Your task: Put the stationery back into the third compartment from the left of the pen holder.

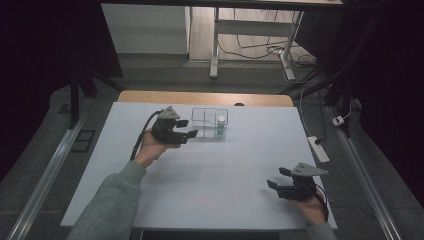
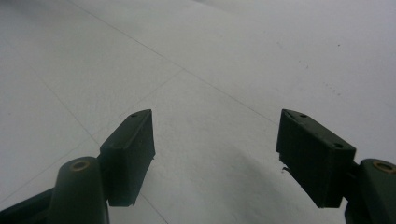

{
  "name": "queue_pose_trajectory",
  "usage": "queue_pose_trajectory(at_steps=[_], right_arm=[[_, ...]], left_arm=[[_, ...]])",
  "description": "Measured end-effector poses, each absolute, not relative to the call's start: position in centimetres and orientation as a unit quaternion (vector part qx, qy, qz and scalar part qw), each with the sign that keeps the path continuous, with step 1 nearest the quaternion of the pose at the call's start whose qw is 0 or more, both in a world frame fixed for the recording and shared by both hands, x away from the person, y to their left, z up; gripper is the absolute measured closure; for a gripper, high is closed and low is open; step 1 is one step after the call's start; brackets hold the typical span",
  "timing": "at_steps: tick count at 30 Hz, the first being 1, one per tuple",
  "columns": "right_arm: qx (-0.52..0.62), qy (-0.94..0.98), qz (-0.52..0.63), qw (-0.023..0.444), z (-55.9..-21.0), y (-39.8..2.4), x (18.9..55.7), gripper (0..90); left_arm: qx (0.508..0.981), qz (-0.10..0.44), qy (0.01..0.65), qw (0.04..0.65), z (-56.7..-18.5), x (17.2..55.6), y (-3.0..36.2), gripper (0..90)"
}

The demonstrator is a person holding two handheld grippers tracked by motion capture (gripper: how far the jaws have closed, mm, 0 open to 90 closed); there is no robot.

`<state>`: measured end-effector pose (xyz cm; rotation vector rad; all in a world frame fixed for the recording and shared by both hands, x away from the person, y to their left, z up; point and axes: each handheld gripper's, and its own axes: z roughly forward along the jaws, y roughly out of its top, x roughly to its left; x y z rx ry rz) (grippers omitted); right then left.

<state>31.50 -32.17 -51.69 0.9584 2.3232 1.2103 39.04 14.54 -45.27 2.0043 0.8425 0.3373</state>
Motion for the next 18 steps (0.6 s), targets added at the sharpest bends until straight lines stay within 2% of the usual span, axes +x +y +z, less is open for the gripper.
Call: queue_pose_trajectory(at_steps=[7, 15, 18], right_arm=[[0.34, 0.818, 0.43, 0.174, -51.8, -32.2, 31.7, 27.6], [0.343, 0.816, 0.431, 0.176, -51.7, -32.4, 31.8, 27.6], [0.343, 0.816, 0.43, 0.176, -51.7, -32.4, 31.8, 27.6]], left_arm=[[0.809, 0.136, 0.355, 0.448, -47.6, 36.0, 17.4, 39.1], [0.824, 0.151, 0.346, 0.421, -49.4, 32.8, 18.3, 38.4], [0.818, 0.146, 0.354, 0.429, -49.9, 31.9, 18.7, 38.1]])
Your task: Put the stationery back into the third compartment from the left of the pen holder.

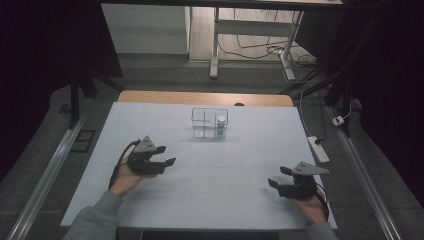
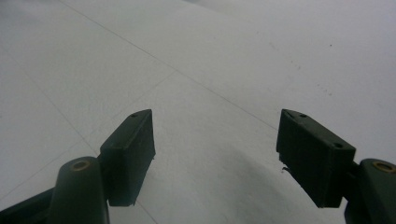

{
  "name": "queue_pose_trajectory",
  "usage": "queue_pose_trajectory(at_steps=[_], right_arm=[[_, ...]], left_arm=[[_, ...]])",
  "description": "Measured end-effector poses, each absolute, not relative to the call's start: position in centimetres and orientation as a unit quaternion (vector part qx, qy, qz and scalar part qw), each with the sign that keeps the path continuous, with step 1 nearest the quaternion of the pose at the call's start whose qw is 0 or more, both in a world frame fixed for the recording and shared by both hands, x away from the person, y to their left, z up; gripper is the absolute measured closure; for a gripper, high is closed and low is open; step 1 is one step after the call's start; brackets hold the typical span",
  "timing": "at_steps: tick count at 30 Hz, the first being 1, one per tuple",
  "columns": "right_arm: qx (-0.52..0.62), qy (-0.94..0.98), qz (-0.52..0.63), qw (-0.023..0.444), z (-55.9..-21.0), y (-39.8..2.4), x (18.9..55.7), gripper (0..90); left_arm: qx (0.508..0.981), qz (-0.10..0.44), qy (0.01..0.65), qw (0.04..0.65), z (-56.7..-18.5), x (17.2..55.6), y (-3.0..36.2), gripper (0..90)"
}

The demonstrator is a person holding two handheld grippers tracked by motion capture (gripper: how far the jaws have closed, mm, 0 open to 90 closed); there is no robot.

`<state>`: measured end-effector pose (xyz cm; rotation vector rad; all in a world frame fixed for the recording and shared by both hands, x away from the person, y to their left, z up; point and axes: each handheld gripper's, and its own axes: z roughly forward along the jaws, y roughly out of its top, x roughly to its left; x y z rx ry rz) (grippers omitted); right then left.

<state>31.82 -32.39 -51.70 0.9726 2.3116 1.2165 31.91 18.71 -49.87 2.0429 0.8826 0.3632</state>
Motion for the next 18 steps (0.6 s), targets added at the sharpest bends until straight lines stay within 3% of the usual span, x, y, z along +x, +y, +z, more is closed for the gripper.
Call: queue_pose_trajectory(at_steps=[18], right_arm=[[0.348, 0.812, 0.429, 0.185, -51.6, -32.7, 32.1, 27.7]], left_arm=[[0.806, 0.152, 0.377, 0.431, -51.5, 26.8, 21.2, 37.4]])
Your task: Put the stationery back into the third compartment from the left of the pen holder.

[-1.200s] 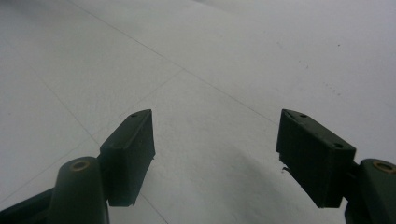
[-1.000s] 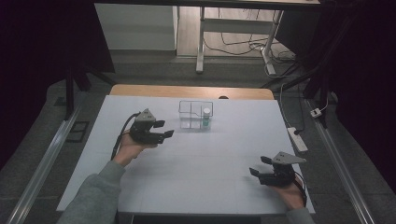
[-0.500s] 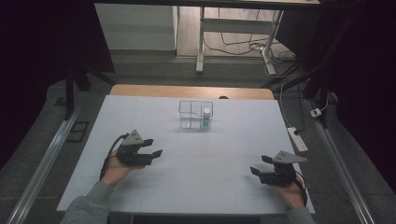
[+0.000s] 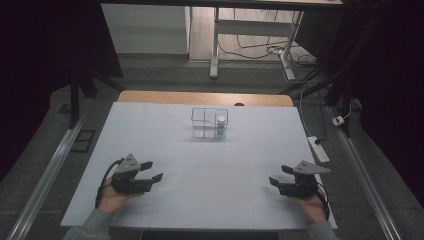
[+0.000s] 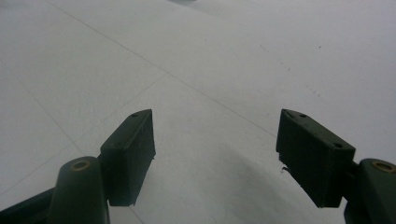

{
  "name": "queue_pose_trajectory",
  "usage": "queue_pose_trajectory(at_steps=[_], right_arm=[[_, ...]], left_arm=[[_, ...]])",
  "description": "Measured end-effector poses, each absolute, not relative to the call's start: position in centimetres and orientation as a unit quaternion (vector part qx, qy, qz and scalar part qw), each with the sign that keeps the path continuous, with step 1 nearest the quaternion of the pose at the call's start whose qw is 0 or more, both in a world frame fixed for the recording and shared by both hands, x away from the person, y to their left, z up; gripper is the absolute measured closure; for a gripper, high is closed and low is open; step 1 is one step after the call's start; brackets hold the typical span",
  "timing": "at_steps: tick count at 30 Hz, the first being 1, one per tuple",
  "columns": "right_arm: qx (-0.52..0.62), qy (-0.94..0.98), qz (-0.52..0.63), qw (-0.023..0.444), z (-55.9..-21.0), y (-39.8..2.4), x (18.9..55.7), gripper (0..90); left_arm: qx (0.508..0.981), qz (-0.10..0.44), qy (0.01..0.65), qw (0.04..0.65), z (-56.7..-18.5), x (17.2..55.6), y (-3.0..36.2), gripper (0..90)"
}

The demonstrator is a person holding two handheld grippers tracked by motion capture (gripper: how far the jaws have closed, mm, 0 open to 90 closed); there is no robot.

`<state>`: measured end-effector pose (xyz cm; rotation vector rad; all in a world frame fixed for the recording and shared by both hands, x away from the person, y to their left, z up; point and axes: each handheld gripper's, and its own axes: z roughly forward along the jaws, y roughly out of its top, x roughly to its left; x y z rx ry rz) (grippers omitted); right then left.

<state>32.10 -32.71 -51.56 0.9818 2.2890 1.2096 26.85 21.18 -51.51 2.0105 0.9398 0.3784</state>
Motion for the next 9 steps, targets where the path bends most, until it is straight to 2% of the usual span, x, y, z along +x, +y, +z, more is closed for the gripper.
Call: queue_pose_trajectory(at_steps=[9], right_arm=[[0.346, 0.813, 0.429, 0.188, -51.52, -32.66, 32.03, 27.8]], left_arm=[[0.81, 0.156, 0.376, 0.423, -51.9, 26.72, 20.87, 37.2]])
